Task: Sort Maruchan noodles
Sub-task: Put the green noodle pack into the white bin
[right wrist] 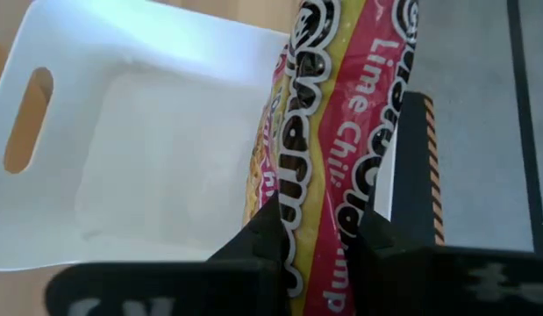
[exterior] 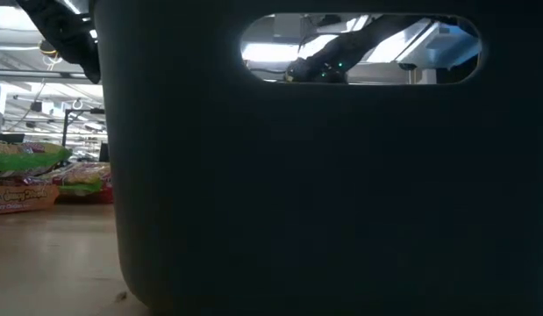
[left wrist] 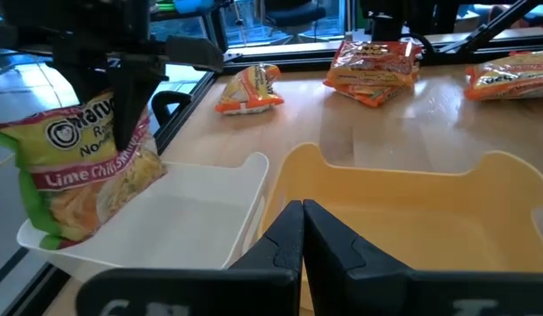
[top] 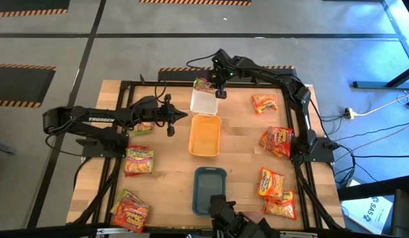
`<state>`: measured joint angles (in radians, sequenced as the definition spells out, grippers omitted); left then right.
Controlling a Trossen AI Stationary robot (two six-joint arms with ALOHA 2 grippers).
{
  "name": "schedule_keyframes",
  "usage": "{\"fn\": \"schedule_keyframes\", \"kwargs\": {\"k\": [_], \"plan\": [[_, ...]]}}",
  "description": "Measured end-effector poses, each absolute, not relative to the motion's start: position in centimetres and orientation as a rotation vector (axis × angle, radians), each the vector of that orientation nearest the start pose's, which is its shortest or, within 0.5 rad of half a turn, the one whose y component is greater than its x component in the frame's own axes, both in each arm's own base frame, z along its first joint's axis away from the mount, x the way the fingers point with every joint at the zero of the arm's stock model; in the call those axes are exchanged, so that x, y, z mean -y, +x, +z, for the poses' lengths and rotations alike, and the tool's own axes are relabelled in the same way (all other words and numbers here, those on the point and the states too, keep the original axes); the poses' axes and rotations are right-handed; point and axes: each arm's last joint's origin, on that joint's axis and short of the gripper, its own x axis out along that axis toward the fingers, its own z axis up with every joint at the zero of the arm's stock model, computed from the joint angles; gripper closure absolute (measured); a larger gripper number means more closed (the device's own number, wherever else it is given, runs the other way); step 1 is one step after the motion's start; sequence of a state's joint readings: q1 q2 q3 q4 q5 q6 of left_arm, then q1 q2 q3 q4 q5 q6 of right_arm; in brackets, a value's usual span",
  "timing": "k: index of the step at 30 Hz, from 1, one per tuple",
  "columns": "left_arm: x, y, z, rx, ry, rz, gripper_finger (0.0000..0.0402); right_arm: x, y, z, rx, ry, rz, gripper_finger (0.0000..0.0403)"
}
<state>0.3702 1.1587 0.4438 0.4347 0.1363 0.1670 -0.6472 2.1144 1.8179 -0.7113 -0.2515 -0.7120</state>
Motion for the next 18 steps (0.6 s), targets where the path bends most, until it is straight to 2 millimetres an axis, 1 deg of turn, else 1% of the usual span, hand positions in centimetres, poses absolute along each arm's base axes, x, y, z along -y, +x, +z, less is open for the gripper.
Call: {"fn": "schedule_keyframes", "kwargs": {"k": [2,5,9,13,18], "plan": [[-8.0,21.7,20.3,-0.289,0.094,0.198,0.0401,27.2,37.2,23.0,-0.985,-0.209,-0.02,0.0358],[-8.0,21.7,20.3,-0.289,0.093,0.198,0.0401,27.4,37.4,21.8,-1.01,-0.195,-0.012,0.0357],[-8.0,21.7,20.3,-0.289,0.09,0.196,0.0401,27.4,37.9,20.8,-1.026,-0.177,-0.019,0.0341],[-8.0,21.7,20.3,-0.289,0.088,0.197,0.0401,27.4,38.1,20.0,-1.071,-0.198,-0.057,0.0312],[-8.0,21.7,20.3,-0.289,0.087,0.197,0.0401,27.7,38.4,20.2,-1.05,-0.225,-0.092,0.0263]]}}
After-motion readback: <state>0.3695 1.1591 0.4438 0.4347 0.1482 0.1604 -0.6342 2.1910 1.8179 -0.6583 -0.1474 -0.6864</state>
